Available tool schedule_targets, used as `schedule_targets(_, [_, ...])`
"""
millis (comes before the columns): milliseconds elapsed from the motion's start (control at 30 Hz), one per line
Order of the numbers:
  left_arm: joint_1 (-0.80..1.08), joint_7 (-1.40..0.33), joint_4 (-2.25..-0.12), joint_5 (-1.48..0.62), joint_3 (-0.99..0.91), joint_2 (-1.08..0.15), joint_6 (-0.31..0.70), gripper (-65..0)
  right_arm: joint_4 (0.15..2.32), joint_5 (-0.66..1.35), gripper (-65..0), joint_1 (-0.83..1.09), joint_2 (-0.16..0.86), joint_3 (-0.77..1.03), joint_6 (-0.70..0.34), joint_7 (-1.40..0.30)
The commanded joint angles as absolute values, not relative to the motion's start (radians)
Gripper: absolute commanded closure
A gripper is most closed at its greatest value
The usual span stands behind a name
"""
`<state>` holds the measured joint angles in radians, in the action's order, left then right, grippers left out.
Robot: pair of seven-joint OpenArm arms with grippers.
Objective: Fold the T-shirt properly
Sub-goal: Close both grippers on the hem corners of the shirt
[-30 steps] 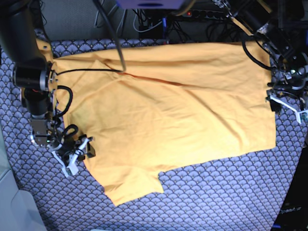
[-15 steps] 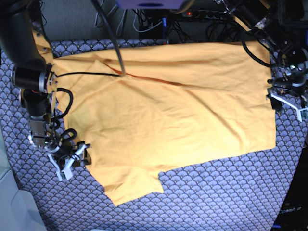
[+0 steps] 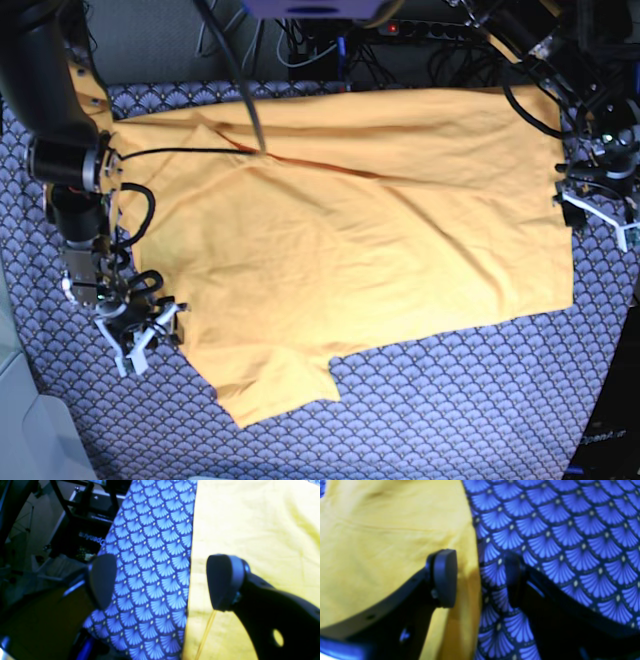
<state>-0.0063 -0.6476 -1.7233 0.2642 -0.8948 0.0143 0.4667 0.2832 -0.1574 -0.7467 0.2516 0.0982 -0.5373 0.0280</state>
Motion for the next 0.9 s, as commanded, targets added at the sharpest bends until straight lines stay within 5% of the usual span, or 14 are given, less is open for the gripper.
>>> schedule_targets(0, [-0.016,-0.625,-1.744,0.255,-0.894,0.004,0.46,-54.3,0.298,-0.143,-31.8,-0.78,0.255,0.101,-0.535,0.058])
schedule_targets(867, [0.018,-0.624,-1.745,0.255,-0.909,0.024,0.46,-54.3,0.294,-0.148,-31.5,-0.727,0.213,0.093,-0.47,0.045])
